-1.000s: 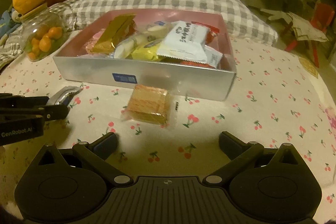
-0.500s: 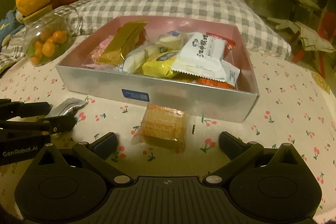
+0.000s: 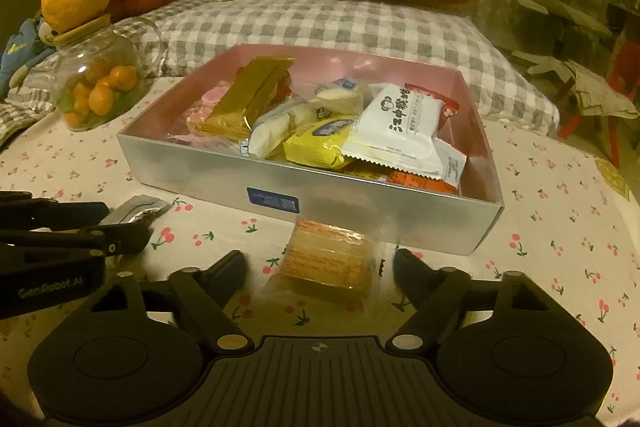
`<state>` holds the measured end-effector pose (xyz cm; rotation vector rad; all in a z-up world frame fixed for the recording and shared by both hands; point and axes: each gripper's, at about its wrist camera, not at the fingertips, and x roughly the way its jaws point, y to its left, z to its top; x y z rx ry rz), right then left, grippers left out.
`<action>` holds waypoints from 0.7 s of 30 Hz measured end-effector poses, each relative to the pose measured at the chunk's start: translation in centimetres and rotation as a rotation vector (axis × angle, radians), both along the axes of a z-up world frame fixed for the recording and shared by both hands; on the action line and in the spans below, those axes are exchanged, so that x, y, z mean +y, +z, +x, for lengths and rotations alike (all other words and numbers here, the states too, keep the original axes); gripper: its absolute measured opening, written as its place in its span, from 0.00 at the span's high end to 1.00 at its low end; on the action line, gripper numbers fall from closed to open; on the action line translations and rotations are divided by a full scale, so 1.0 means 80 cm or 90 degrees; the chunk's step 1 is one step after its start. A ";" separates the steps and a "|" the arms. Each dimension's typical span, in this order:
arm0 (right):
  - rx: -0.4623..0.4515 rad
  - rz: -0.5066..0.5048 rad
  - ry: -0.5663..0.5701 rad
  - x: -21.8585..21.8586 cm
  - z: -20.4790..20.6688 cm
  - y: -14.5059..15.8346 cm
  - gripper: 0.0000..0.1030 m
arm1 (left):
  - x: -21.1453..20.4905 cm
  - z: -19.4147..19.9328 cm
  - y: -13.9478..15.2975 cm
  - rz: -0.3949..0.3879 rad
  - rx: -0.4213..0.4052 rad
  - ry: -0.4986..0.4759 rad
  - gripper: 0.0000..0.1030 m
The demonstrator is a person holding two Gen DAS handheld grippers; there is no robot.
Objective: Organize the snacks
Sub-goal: 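Grasp the silver foil packet with the left tool while the right tool grasps the wafer cake, then lift both held snacks and carry them toward the silver box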
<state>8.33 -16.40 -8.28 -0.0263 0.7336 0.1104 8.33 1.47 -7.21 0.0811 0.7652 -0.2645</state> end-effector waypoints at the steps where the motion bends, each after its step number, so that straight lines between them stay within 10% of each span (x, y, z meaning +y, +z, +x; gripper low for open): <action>1: 0.001 0.000 0.000 0.001 0.000 0.001 0.29 | 0.000 0.000 0.001 -0.002 0.002 0.000 0.69; 8: 0.001 -0.014 -0.002 0.004 -0.001 0.006 0.55 | 0.002 0.002 0.004 -0.006 0.016 -0.001 0.74; 21: 0.059 -0.019 -0.018 0.007 0.003 0.016 0.57 | 0.002 0.009 0.012 -0.016 0.072 -0.001 0.77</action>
